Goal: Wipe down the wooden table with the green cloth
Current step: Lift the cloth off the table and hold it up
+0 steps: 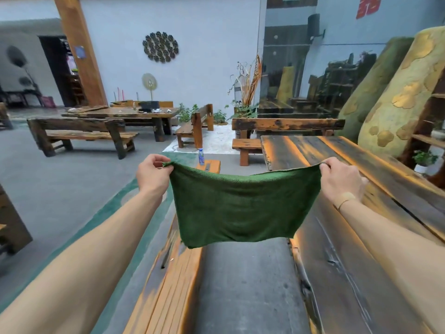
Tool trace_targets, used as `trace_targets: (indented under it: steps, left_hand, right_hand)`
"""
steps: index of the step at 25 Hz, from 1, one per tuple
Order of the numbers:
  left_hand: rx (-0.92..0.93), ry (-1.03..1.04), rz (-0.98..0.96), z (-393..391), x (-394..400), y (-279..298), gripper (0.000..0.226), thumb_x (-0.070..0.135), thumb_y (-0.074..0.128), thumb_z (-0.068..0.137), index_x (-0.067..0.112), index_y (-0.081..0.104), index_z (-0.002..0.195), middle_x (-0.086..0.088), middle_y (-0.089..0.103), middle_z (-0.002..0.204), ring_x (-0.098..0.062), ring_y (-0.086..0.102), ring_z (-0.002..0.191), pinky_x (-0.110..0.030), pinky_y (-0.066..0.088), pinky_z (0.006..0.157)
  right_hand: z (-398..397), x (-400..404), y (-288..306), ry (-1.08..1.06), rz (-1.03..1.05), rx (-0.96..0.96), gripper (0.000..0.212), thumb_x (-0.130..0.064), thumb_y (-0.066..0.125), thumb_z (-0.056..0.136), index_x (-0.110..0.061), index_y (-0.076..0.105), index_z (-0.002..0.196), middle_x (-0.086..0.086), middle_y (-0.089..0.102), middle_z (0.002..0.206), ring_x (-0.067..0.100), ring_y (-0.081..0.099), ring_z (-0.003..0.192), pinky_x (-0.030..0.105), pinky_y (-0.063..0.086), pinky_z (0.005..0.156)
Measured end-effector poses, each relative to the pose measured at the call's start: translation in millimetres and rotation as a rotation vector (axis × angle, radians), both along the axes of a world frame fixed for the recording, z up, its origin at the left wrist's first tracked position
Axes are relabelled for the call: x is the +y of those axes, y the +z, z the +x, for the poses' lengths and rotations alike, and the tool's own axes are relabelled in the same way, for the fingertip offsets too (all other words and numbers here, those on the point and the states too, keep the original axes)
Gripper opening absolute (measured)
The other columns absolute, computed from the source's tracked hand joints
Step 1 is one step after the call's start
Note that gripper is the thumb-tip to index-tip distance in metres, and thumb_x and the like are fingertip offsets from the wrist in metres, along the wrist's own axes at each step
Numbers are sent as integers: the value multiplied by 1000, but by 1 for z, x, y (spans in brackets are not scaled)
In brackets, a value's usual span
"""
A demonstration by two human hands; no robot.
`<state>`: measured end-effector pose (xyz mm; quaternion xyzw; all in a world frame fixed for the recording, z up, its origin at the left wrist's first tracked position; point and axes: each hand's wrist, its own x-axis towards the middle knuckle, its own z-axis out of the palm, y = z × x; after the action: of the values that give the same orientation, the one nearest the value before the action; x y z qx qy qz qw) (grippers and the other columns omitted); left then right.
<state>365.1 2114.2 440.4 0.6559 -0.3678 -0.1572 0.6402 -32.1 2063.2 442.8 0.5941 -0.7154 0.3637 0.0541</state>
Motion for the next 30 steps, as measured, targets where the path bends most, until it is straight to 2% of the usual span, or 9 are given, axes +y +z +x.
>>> trace_targets:
  steps: [9,16,21,25,28,30]
  left_hand:
    - [-56,-40,-12,38,-253,7,18,11,77,82,25,66,82,1,68,86,-29,68,91,-50,57,87]
    - [68,-26,-27,44,-454,20,21,6,71,85,26,65,83,-4,67,95,-30,67,97,-49,58,87]
    - [128,-20,-48,42,-597,8,22,6,72,83,26,65,81,-4,67,94,-29,66,98,-50,58,89]
    - [163,21,-57,34,-699,15,16,5,68,85,21,65,83,-1,66,89,-23,64,89,-49,58,90]
    - [177,22,-67,36,-770,22,12,3,65,87,14,66,89,0,64,84,-16,61,77,-43,59,90]
    - [187,21,-67,43,-821,21,11,2,64,88,12,67,93,-1,64,86,-16,61,79,-39,60,88]
  right_hand:
    - [44,-241,13,4,25,-92,33,-30,36,105,-19,65,115,17,68,110,38,53,112,44,36,96]
    - [66,-423,23,-45,11,-176,33,-32,37,105,-21,65,117,14,67,115,37,51,117,46,35,100]
    - [65,-572,13,-49,-20,-149,32,-33,37,105,-22,65,114,11,68,113,35,51,116,46,35,99]
    - [59,-685,13,-17,26,-158,30,-34,37,104,-22,64,111,15,68,111,35,52,115,45,35,99]
    - [62,-761,22,9,31,-165,30,-32,39,103,-21,65,113,17,67,113,36,51,117,45,34,98]
    - [71,-816,28,21,24,-161,30,-31,39,103,-20,65,114,17,66,113,37,50,117,45,34,97]
